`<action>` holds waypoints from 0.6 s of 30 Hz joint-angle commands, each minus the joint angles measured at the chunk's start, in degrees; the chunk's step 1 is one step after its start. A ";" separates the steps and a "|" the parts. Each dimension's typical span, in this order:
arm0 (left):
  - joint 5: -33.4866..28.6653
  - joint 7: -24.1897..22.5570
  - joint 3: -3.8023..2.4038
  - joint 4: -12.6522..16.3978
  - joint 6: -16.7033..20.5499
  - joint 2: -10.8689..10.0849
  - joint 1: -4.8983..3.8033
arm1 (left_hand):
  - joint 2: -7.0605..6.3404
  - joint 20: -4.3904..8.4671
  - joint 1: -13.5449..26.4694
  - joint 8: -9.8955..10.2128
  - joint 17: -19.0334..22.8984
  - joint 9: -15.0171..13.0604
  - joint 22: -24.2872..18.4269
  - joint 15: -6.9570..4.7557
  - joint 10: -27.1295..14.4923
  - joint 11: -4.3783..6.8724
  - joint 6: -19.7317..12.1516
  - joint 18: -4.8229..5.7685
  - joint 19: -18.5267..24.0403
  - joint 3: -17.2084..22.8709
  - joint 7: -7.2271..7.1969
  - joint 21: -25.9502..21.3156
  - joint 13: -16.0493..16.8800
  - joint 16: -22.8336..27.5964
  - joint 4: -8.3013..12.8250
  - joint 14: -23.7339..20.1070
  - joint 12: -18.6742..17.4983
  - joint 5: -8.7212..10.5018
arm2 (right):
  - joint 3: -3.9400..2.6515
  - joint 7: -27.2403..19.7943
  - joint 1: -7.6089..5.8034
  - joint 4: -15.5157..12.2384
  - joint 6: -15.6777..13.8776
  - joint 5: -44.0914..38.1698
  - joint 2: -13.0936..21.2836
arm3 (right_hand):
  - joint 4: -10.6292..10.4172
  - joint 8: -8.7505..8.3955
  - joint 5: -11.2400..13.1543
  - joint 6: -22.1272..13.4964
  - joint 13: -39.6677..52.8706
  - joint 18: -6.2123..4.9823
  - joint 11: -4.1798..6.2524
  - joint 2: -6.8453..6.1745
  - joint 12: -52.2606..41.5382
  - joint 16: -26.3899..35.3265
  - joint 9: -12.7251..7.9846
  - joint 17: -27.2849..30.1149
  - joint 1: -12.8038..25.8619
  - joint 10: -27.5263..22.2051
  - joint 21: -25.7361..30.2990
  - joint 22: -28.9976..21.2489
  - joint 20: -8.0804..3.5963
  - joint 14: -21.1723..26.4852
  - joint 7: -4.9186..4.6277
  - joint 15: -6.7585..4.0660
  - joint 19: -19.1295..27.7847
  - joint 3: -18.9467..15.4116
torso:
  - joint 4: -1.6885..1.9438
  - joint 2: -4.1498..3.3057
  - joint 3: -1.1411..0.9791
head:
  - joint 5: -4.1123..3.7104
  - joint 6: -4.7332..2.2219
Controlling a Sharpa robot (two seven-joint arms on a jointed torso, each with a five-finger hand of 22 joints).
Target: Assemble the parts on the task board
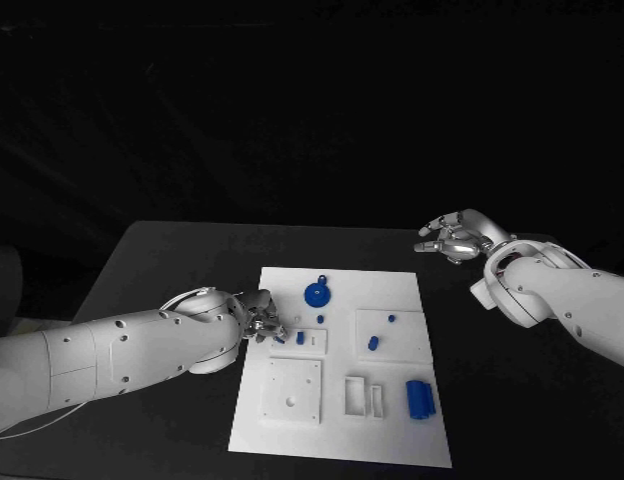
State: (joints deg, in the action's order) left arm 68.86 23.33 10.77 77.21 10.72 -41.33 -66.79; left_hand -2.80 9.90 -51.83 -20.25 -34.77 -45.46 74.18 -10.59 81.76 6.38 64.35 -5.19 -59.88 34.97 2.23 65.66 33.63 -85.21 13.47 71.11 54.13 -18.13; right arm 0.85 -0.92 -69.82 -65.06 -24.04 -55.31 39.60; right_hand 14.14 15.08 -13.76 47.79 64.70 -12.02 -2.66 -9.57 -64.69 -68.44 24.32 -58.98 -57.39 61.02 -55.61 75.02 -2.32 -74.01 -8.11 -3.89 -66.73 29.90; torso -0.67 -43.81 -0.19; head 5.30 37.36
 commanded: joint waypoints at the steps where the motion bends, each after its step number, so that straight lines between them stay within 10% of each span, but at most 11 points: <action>1: 1.06 0.86 0.67 0.25 -4.64 0.39 0.91 | 0.46 5.72 0.03 -0.31 -0.10 0.06 0.06 -2.20 -0.45 0.77 7.92 -0.73 -0.02 0.22 -3.21 0.25 0.10 -0.32 0.04 1.51 0.24 0.37 | -0.02 -0.28 0.04 -0.06 0.70 -0.15 -0.01 | -0.27 -0.35 -0.29 -0.63 -0.07 -2.98 -0.07 0.00 -0.29 0.29 -0.07 -0.08 0.66 -0.39 0.35 0.91 -0.41 0.01 -1.19 0.25 -0.06 -0.21 | -0.01 0.02 0.02 | -0.02 0.03; 18: 0.99 0.44 0.67 0.19 -3.91 0.63 0.91 | -2.63 5.70 2.79 -0.39 0.03 -0.02 -0.04 -2.15 -0.79 0.68 7.70 -0.85 0.08 -0.39 -3.16 0.19 -0.27 -0.36 -4.00 1.31 0.76 7.85 | -0.02 -0.27 0.04 -0.11 0.63 -0.15 0.10 | -0.32 -0.34 -0.30 -0.62 -0.10 -2.98 -0.07 -0.01 -0.31 0.30 -0.07 -0.09 0.76 -0.39 0.35 0.91 -0.41 0.00 -1.19 0.25 -0.07 -0.26 | 0.02 -0.01 0.02 | -0.11 0.02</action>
State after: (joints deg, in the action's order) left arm 70.11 23.60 10.97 77.01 10.34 -41.08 -66.61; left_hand -5.18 9.91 -49.38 -21.04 -34.80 -45.70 74.17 -12.04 81.98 6.61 66.23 -5.37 -59.89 34.63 0.37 65.66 33.40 -85.21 9.74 72.51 54.64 -10.57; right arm 0.85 -0.92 -69.81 -65.11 -24.03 -55.31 39.68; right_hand 13.98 15.08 -13.76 47.92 64.70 -12.03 -2.66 -9.57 -64.68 -68.44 24.33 -58.97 -57.39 61.02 -55.61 75.02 -2.31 -74.01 -8.25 -3.89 -66.72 29.73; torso -0.65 -43.80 -0.15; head 5.20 37.38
